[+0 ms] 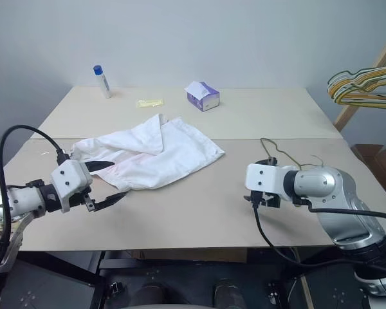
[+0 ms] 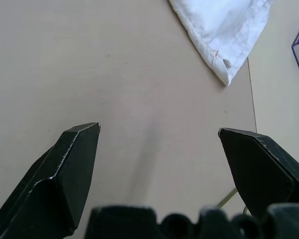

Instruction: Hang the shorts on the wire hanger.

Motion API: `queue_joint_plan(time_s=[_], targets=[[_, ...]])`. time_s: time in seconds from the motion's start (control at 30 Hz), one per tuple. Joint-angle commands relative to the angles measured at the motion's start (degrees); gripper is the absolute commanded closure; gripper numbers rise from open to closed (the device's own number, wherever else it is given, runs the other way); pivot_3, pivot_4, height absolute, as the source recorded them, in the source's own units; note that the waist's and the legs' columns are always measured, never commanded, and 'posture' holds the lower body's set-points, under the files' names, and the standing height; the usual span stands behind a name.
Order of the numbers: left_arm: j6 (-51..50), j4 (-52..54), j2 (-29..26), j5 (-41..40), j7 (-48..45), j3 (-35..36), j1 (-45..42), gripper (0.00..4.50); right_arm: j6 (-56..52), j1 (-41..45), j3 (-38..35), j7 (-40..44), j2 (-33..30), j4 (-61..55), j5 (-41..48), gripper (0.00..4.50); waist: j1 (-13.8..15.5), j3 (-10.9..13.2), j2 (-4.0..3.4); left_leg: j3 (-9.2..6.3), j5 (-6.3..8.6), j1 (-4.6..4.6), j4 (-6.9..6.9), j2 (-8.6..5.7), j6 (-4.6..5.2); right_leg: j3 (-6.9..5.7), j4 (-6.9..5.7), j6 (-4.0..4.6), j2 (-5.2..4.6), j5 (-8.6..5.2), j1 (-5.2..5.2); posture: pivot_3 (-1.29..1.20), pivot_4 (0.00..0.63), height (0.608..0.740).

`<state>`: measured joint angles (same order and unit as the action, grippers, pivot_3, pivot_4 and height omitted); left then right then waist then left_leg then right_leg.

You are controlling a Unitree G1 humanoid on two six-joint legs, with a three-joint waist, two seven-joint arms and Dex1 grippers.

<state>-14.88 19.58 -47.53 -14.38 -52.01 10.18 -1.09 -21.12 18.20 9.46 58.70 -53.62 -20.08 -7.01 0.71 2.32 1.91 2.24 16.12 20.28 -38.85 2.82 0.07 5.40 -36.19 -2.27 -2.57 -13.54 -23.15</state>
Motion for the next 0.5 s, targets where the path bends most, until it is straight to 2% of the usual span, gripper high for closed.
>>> queue_joint_plan(time_s=[0.03,0.33,0.5], targets=[[-0.8,1.8,-0.1,-1.2,1.1,1.9,-0.5,0.0,1.3,1.7,-1.0,0.0,-0.5,-0.4,0.2,0.01,0.0,0.0,0.0,0.0,0.0,0.0,0.0,0.0,0.0,0.0,0.0,0.0,0.0,0.0,0.0,0.1,0.0,0.74],[-0.7,2.1,-0.6,0.7,2.3,1.0,0.4,0.0,1.4,2.6,-0.3,-0.4,0.3,-0.2,0.1,0.01,0.0,0.0,0.0,0.0,0.0,0.0,0.0,0.0,0.0,0.0,0.0,0.0,0.0,0.0,0.0,0.1,0.0,0.74],[-0.3,1.3,-1.4,3.0,2.9,0.9,1.5,0.0,-1.9,6.7,3.8,-1.2,6.1,-1.4,0.0,0.01,-0.2,0.0,0.0,0.0,0.0,-0.04,0.01,0.01,0.0,0.02,-0.06,0.02,0.03,0.01,-0.01,0.1,0.0,0.74]])
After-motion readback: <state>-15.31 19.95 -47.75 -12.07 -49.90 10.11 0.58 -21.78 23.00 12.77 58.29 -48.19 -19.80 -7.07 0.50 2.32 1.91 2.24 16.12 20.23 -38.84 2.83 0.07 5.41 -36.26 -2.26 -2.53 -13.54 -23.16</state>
